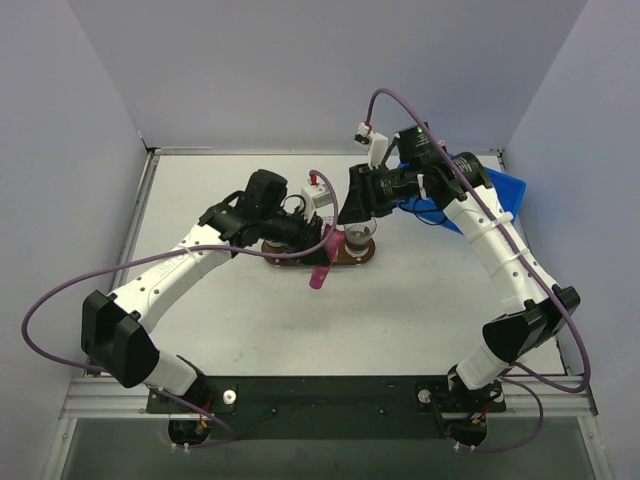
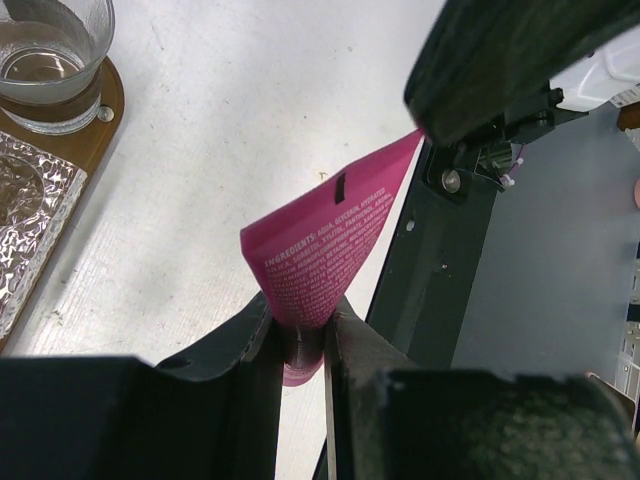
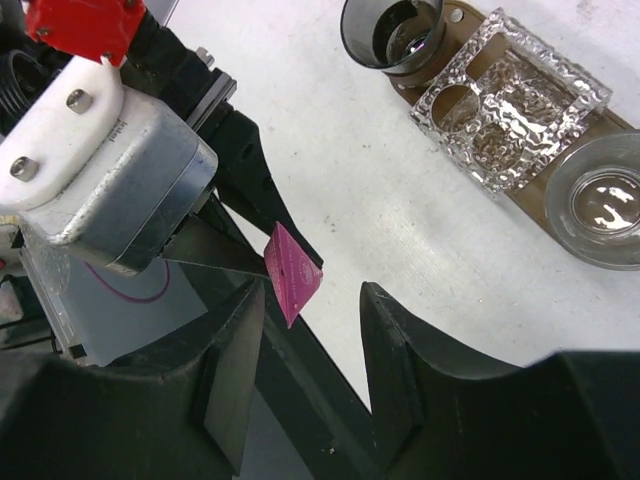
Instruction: Prepare toiletry sets of a toothbrush and toothpaste on the tray
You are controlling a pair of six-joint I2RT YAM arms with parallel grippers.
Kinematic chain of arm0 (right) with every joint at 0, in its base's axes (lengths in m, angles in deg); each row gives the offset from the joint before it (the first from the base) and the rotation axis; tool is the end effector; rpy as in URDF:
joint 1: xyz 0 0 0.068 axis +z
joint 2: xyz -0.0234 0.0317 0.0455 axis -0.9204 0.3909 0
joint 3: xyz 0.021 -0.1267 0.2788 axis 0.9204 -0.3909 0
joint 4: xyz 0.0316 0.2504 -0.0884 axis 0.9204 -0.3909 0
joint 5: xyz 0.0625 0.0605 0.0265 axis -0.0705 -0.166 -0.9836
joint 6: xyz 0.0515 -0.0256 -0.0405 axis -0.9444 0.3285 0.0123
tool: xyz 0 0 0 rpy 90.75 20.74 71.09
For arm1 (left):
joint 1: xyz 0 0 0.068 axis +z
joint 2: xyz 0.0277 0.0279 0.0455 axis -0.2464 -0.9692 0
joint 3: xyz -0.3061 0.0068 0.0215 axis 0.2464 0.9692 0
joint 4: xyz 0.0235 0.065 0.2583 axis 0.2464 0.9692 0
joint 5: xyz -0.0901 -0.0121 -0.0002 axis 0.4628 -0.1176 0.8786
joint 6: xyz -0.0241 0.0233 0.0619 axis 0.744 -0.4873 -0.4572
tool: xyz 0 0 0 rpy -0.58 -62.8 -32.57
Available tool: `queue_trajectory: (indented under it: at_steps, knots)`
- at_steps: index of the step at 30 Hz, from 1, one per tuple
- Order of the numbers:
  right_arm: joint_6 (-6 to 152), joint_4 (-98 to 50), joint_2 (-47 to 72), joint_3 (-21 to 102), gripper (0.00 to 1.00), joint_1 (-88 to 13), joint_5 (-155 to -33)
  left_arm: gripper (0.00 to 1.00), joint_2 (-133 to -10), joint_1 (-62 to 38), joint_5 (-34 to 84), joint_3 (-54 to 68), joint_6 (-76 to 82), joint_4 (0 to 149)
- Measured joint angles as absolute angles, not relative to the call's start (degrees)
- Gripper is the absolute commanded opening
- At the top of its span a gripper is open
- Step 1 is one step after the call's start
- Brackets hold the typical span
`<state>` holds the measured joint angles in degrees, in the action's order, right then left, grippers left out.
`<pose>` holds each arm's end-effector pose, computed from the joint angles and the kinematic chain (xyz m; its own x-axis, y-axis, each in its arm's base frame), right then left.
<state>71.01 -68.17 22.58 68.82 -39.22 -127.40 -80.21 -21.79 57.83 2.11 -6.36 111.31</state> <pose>0.2990 0.2004 0.4642 -0.5941 -0.1857 -0.7826 -0.7632 0.4376 0.4755 0.2480 -0.2274 0.3601 -0.5753 0.3819 -0.7234 0.8153 0.3387 -0.4696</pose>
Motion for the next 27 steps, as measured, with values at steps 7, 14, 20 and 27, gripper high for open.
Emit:
queue_trajectory:
  at_steps: [7, 14, 20, 27]
  knots:
    - [71.8, -68.4, 22.6, 68.2, 0.38, -37.2, -128.6, 0.0, -80.2, -22.4, 57.9, 1.4, -6.4, 111.3]
    - [72.5, -68.4, 22.7, 65.2, 0.22, -36.6, -129.3, 0.0, -80.3, -22.9, 57.9, 0.7, -6.3, 111.3]
    - [73.3, -68.5, 22.9, 64.5, 0.0, -36.5, -130.1, 0.06, -81.0, -23.3, 57.7, 0.5, -6.3, 111.5]
    - [74.0, -68.3, 22.8, 64.4, 0.0, -36.6, -127.9, 0.57, -81.1, -22.8, 55.6, 0.3, -4.5, 111.3]
